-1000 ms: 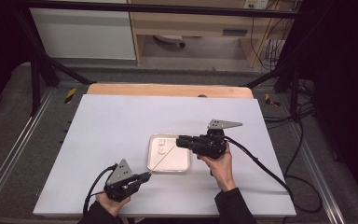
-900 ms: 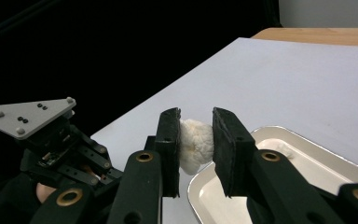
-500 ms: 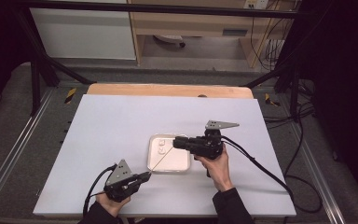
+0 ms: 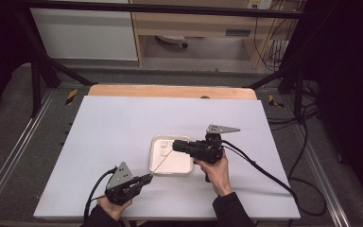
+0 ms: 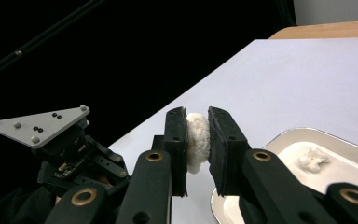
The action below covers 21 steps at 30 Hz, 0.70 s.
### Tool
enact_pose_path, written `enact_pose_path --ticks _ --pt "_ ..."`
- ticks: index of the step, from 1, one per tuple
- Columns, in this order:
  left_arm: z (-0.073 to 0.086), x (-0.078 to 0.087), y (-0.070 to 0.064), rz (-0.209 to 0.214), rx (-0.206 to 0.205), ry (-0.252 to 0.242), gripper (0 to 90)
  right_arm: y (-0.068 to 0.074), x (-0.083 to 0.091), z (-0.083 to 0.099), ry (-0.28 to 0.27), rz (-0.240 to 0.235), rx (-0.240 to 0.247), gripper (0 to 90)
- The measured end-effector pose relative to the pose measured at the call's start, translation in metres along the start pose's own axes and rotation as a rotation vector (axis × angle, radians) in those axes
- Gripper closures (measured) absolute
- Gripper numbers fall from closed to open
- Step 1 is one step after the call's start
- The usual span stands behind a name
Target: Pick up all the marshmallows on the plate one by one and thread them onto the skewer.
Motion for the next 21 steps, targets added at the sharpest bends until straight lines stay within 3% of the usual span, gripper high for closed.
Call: enact_pose_path --ticks 10,21 --pt "-0.0001 -0.0015 -0.0025 -0.006 0.000 0.007 88.9 0.0028 -0.0046 0.0034 -0.015 -0.030 -0.007 79.9" --pt "0.0004 -0.0032 -0.0030 -0.017 -0.014 0.027 88.8 0.0040 -0.0077 0.0074 0.009 -0.033 -0.002 80.6"
Point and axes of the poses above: each handheld gripper's, and its own axes: x roughly backward along the jaws, z roughly out of its underside, y roughly to its left, the point moved 2 cm from there along -x, roughly forward along the jaws, and after that the axes turned 14 degrees about y, right-handed, at the moved point
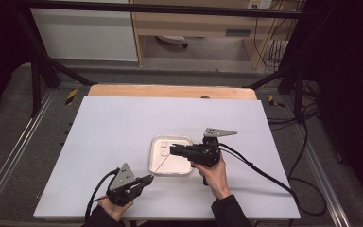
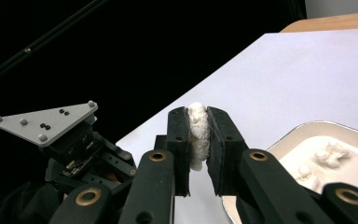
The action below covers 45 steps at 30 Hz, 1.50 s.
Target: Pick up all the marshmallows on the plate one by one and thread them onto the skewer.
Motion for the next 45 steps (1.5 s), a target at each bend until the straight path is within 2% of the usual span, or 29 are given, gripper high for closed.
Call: enact_pose_path --ticks 16,22,36,43,45 --pt "0.0003 -0.0019 -0.0004 -0.010 -0.008 0.024 88.9 0.0017 -0.0036 0.0046 0.013 0.001 0.017 81.5" --pt "0.0003 -0.0023 -0.0013 -0.009 -0.012 0.027 88.9 0.0019 -0.0034 0.0056 0.029 0.021 0.031 81.6" --pt "-0.0016 -0.0010 -0.0023 -0.026 -0.026 0.023 89.0 0.0032 -0.0027 0.0065 0.039 0.013 0.045 82.1" --pt "-0.0042 -0.0056 -0.0074 -0.025 -0.046 0.039 89.0 0.0038 -0.0020 0.0063 0.036 0.006 0.053 82.3" --pt "-0.0042 -0.0053 -0.0061 -0.027 -0.040 0.041 89.0 0.0041 -0.0016 0.0071 0.043 0.010 0.059 82.4"
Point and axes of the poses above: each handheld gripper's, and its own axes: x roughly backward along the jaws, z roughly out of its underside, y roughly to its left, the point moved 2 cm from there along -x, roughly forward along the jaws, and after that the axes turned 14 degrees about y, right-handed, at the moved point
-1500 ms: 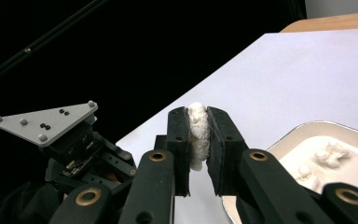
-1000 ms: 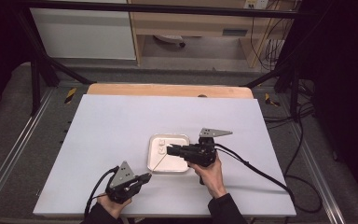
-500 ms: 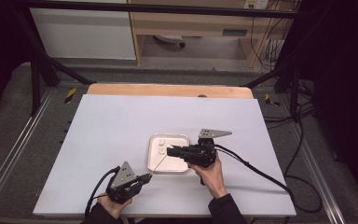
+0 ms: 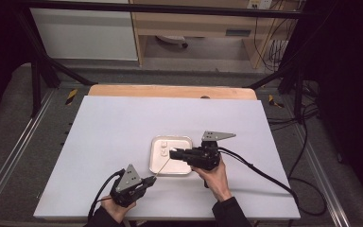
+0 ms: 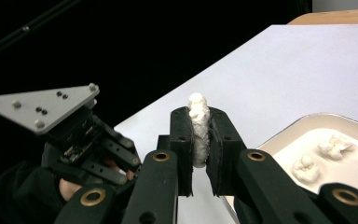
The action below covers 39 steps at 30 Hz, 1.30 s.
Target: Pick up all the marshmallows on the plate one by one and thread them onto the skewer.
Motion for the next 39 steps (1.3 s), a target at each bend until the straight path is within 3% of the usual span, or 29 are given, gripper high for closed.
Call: enact_pose_path --ticks 39 --pt "0.0010 0.0025 0.0019 -0.002 -0.002 0.006 89.0 -0.0014 -0.0034 0.0059 0.024 -0.012 -0.001 82.6"
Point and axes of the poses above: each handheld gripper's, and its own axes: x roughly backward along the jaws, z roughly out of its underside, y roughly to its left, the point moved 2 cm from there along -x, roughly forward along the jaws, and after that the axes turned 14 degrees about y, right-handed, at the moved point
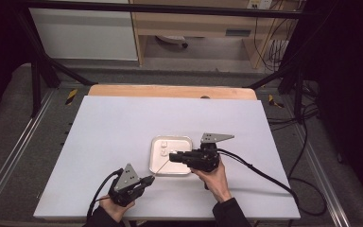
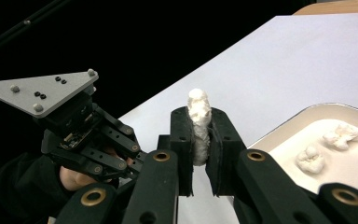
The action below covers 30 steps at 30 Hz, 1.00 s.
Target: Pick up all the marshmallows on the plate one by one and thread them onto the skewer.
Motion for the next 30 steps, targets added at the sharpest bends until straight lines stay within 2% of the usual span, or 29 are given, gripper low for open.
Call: enact_pose_path --ticks 14,28,30 --pt "0.0000 -0.0001 -0.0005 0.022 0.006 -0.003 89.1 0.0003 -0.0011 0.0011 0.003 -0.012 0.007 82.7" --pt "-0.0010 -0.0010 -0.0007 0.021 0.003 0.001 89.0 0.0007 -0.0023 0.0020 0.008 -0.018 0.009 82.8" --pt "-0.0017 -0.0019 -0.0007 0.039 0.008 -0.002 89.1 0.0003 -0.0019 0.0018 0.008 -0.014 0.014 82.4"
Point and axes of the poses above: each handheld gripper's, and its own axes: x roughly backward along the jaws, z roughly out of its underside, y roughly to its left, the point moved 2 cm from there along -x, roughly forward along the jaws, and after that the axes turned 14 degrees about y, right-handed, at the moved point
